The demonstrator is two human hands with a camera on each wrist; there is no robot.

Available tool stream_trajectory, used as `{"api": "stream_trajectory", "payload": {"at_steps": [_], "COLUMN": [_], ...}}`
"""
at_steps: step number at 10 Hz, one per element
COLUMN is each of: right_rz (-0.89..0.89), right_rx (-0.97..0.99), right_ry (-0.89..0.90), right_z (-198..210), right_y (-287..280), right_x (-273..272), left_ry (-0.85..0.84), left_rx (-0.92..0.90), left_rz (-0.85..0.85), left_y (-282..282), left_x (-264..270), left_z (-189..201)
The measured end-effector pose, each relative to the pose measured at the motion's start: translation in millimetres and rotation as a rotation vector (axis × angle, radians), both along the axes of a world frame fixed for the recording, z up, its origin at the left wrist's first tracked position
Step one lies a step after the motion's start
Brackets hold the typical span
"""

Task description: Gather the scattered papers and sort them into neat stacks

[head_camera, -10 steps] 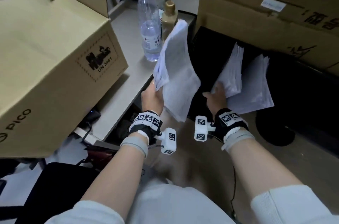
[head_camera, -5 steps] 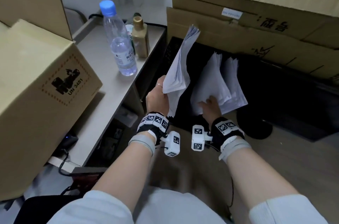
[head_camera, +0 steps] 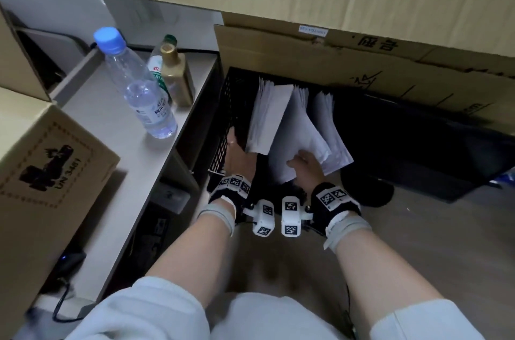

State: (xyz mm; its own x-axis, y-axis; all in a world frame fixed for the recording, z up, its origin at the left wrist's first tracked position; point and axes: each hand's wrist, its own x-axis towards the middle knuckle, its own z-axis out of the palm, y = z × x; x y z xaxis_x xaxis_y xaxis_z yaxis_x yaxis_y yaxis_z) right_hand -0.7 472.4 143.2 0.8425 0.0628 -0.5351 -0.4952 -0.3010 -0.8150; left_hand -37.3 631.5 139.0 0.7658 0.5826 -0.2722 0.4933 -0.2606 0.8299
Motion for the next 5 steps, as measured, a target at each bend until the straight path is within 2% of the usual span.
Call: {"api": "stream_trajectory", "payload": {"at_steps": [1, 2, 3, 4, 5], "right_rz": [0.005, 0.046, 0.077, 0.089, 0.047], "right_rx": [0.001, -0.003, 0.014, 0.064, 0.196], "right_ry": [-0.003, -0.011, -0.030, -0.031, -0.054], "right_z": [-5.7, -0.7, 1.4, 10.4, 24.9], "right_y": [-0.9, 1.4, -0.3, -10.6, -28.6], "right_x": [1.9, -3.2, -7.4, -14.1, -14.5], "left_ry": [0.077, 0.050, -0.074, -0.086, 0.010], "left_rx": [0.054, 0.039, 0.006, -0.116, -0.320], "left_rz": [-0.005, 0.017, 0.112, 0.296, 0.305], "left_y": [1.0, 2.9, -1.2, -14.7, -24.0], "left_x": [-4.5, -4.3, -9.8, -25.3, -29.8], "left_z": [-1.0, -0.4, 0.0, -7.3, -22.8]}}
